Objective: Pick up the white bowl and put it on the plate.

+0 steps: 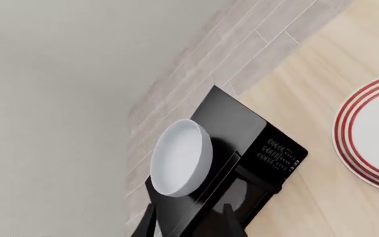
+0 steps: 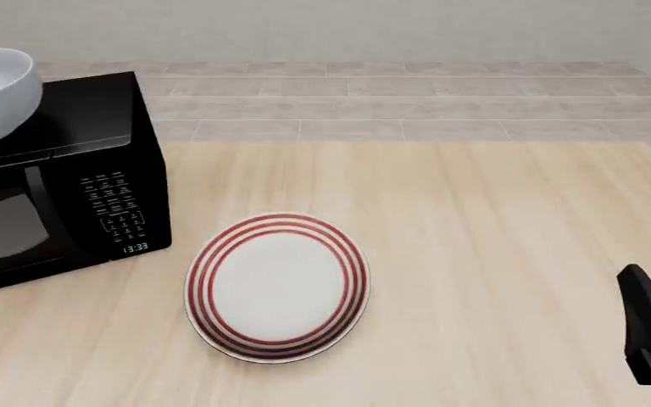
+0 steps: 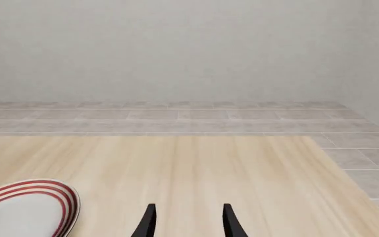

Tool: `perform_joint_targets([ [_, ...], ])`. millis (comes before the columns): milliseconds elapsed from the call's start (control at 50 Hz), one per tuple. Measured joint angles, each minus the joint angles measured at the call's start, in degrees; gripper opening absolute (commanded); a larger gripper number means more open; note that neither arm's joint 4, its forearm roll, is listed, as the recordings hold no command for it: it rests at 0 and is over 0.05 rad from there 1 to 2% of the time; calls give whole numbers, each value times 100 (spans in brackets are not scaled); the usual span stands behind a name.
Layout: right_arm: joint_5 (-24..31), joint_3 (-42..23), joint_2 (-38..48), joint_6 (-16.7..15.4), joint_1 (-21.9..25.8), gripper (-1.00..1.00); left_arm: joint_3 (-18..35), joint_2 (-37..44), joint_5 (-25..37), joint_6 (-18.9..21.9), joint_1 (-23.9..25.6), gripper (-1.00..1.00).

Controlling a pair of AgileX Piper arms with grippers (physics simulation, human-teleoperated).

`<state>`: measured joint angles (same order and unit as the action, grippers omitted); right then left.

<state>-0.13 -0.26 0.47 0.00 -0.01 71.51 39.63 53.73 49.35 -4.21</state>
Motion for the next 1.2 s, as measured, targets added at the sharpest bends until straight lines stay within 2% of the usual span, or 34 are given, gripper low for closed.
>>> perform_joint_targets([
  [220,0,0,0,0,0,100,375,261,526,386,-79,100],
  [400,0,0,0,0,0,100,530,496,637,601,-179,100],
  [740,0,0,0,0,0,100,369,875,221,820,-327,100],
  [1200,0,0,0,0,0,100,-140,1352,-605,983,-417,100],
])
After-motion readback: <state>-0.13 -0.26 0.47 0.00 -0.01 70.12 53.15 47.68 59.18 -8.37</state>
